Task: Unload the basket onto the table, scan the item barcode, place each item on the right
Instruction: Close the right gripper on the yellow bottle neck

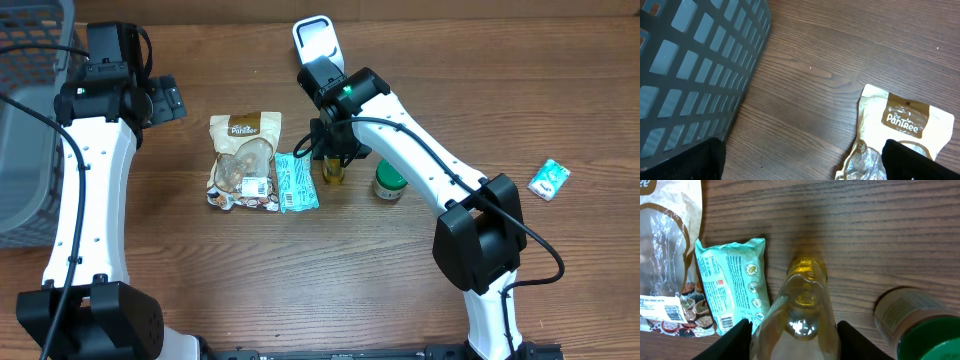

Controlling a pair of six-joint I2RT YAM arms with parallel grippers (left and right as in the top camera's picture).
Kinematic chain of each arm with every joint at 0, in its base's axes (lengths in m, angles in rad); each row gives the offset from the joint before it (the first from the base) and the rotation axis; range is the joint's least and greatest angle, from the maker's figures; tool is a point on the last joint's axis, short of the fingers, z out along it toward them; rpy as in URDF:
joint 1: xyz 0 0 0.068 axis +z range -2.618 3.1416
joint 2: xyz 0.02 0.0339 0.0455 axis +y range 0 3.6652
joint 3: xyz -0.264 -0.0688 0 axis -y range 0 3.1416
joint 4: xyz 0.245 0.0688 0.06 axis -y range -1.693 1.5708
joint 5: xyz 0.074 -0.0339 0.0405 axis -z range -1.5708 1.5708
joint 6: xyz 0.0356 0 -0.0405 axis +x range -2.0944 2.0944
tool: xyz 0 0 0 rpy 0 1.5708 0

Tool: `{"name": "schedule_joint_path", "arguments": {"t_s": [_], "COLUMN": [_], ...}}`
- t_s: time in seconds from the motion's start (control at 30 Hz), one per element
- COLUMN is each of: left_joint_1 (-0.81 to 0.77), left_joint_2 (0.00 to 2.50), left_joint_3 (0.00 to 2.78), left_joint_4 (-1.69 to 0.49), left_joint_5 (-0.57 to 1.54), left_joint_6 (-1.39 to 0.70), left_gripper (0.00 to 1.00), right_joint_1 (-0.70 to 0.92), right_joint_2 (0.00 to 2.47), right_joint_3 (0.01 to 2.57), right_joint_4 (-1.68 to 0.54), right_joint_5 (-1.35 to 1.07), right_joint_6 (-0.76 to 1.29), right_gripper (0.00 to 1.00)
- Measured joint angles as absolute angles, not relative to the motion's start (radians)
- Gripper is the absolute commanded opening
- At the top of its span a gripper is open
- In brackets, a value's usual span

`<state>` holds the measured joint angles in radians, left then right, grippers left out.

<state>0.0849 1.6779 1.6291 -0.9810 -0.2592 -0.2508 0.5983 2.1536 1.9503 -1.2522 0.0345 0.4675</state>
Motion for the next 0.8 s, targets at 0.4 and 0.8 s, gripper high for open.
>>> {"name": "schedule_joint_path", "arguments": {"t_s": [0.4, 0.8], "left_joint_1": [0.085, 0.085], "left_joint_2": [1.678, 1.678], "left_joint_3": [1.629, 1.629], "left_joint_4": [-0.981, -0.981], "left_joint_5": [-0.259, -0.259], "left_joint_6": [-0.251, -0.251], "left_gripper": [1.0, 1.0], "right_joint_1": [0.598, 0.598], "right_joint_2": [2.154, 2.154], "right_joint_3": [1.95, 1.951], "right_joint_4": [-1.269, -1.282], "right_joint_5": [0.038, 0.065], "right_joint_6": [0.467, 0.467], "right_gripper": [0.56, 0.52]}}
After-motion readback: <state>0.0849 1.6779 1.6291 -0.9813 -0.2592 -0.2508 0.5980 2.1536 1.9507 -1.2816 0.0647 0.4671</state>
